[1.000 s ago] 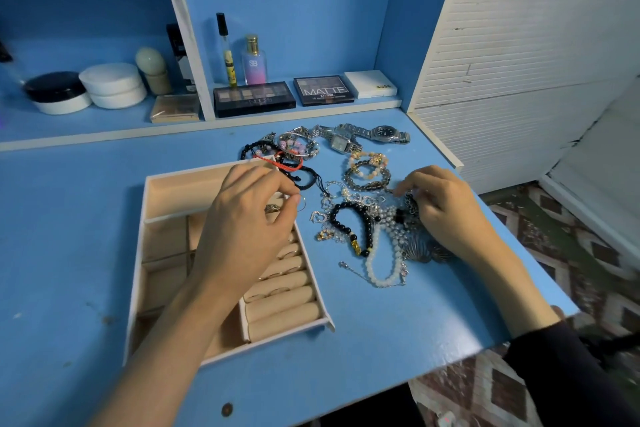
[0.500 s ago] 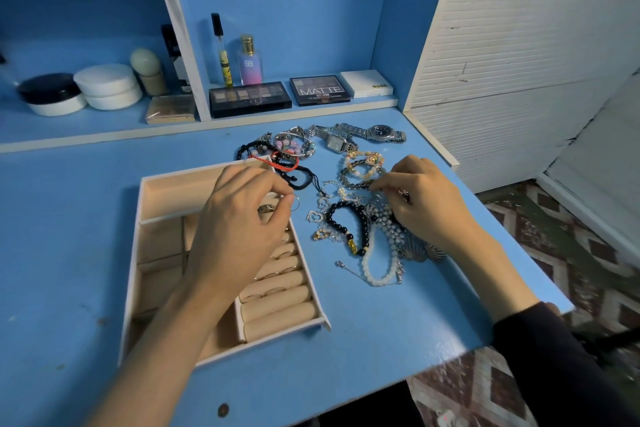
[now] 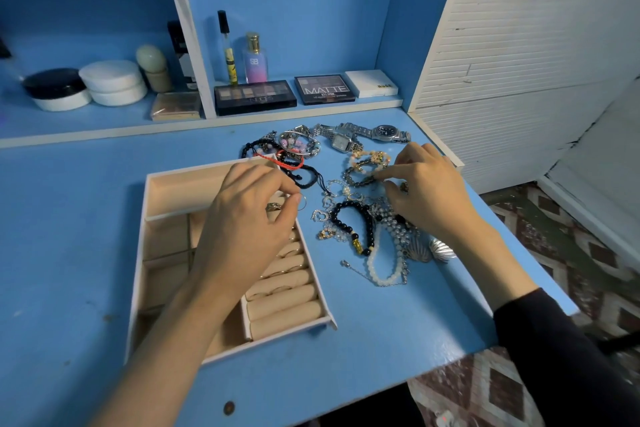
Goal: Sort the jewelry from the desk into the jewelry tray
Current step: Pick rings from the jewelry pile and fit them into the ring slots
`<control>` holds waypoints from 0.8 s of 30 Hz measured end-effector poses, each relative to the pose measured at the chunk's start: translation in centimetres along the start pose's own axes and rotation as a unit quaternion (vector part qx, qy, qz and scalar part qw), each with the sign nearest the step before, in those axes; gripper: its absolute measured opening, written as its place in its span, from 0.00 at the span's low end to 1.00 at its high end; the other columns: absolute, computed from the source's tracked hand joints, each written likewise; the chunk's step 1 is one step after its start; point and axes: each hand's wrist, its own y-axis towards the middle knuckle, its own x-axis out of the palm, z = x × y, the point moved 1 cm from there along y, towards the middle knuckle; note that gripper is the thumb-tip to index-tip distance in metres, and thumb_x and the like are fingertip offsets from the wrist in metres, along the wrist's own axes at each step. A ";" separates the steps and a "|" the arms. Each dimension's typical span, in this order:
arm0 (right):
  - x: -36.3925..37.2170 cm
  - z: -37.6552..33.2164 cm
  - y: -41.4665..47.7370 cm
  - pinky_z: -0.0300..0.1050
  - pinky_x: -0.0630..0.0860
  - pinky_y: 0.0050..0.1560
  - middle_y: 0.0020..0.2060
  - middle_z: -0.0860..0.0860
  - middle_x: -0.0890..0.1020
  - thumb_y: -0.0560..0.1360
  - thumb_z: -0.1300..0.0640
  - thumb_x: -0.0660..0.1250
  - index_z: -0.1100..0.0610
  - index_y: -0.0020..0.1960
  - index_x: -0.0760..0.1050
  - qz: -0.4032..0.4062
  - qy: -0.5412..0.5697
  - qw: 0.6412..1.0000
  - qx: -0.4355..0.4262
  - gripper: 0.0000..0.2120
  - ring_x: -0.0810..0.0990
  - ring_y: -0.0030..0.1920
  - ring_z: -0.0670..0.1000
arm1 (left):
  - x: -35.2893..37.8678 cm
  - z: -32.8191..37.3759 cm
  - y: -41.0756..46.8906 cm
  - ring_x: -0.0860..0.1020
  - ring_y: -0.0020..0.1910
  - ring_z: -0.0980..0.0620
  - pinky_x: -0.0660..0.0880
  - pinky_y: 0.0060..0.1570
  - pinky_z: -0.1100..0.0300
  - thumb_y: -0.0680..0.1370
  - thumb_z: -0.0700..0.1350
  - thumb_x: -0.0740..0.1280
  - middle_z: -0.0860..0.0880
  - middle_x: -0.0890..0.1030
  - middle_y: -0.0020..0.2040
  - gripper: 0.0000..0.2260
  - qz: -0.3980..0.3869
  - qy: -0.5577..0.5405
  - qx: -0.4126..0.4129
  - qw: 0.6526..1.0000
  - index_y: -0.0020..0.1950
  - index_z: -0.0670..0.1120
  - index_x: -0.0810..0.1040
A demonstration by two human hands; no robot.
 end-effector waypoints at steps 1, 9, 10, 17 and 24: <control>0.0 -0.1 0.1 0.48 0.66 0.44 0.44 0.54 0.77 0.72 0.59 0.68 0.53 0.51 0.83 0.005 -0.001 1.000 -0.003 0.09 0.73 0.48 0.58 | 0.0 0.0 0.0 0.75 0.47 0.51 0.68 0.48 0.64 0.71 0.40 0.70 0.51 0.80 0.41 0.02 -0.002 0.003 0.002 1.000 0.39 0.44 0.78; -0.1 -0.6 0.8 0.48 0.64 0.49 0.46 0.51 0.73 0.71 0.54 0.70 0.52 0.45 0.82 -0.044 -0.027 0.998 -0.044 0.04 0.69 0.53 0.55 | 0.0 0.0 0.0 0.73 0.47 0.53 0.67 0.48 0.66 0.71 0.42 0.67 0.52 0.80 0.41 0.02 -0.003 0.000 0.002 1.000 0.39 0.45 0.78; -0.2 -0.6 1.1 0.48 0.63 0.50 0.47 0.50 0.72 0.71 0.53 0.70 0.52 0.45 0.82 -0.059 -0.027 0.997 -0.050 0.05 0.68 0.54 0.55 | 0.0 -0.1 0.0 0.73 0.47 0.53 0.67 0.48 0.66 0.71 0.41 0.68 0.51 0.80 0.41 0.01 -0.002 0.001 0.004 1.000 0.39 0.45 0.78; -1.2 -0.5 3.6 0.41 0.62 0.47 0.34 0.41 0.66 0.72 0.53 0.70 0.54 0.44 0.81 -0.177 -0.007 0.977 -0.117 0.06 0.64 0.46 0.46 | 0.0 -0.2 -0.1 0.73 0.48 0.53 0.66 0.49 0.67 0.70 0.37 0.71 0.51 0.80 0.41 0.03 0.001 0.006 0.005 1.000 0.39 0.44 0.78; -0.8 -0.6 3.8 0.39 0.65 0.46 0.33 0.40 0.66 0.70 0.54 0.69 0.55 0.40 0.77 -0.191 -0.024 0.969 -0.154 0.04 0.66 0.45 0.47 | 0.1 -0.1 -0.1 0.72 0.48 0.54 0.65 0.49 0.68 0.70 0.36 0.72 0.51 0.80 0.40 0.05 -0.001 0.009 0.002 1.000 0.38 0.44 0.78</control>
